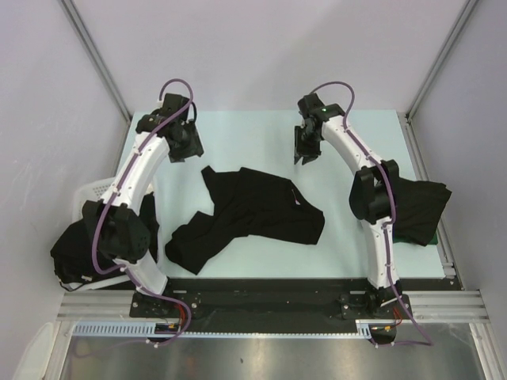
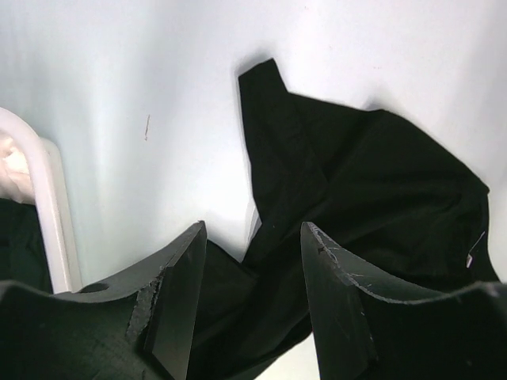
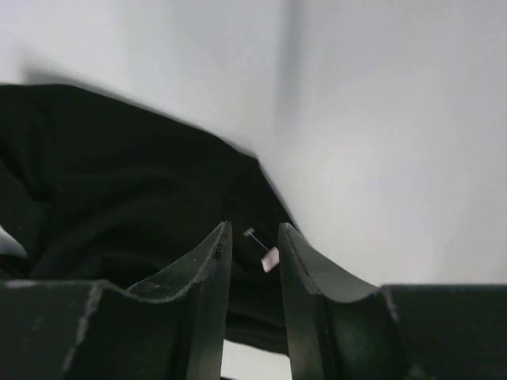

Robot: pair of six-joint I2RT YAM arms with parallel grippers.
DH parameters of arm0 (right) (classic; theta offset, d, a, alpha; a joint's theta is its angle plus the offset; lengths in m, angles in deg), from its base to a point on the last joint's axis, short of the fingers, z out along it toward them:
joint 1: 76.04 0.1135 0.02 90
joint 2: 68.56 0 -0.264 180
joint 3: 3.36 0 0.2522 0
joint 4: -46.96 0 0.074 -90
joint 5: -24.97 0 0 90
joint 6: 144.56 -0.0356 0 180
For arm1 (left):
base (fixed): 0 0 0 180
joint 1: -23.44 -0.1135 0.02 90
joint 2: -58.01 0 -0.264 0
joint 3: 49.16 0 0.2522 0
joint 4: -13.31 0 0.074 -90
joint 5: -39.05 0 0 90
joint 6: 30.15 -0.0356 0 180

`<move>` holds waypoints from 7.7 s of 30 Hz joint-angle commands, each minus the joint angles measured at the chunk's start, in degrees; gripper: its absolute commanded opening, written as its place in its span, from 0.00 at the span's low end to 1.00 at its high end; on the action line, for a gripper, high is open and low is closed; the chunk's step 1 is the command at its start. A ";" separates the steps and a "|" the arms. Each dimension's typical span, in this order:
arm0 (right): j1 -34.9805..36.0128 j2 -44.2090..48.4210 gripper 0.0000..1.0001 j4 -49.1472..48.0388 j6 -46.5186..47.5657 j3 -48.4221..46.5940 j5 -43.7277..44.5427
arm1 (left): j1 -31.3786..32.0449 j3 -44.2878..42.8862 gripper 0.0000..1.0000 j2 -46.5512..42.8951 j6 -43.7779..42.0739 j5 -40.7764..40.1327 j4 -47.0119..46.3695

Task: Fold and stack the t-shirts
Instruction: Flatten out the tshirt

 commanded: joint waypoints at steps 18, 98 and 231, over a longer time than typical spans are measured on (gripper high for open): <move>6.84 -7.08 0.35 -22.59 2.59 -5.01 -13.39 | 0.21 0.84 0.56 -4.29 -1.67 -2.37 -2.72; 10.09 -17.10 0.40 -37.10 6.98 -4.66 -26.05 | 0.21 8.48 0.62 -13.34 -2.54 1.85 -3.24; -18.12 0.83 0.00 -29.98 13.40 9.32 -4.69 | 3.20 -2.33 0.41 29.29 1.15 0.98 -20.03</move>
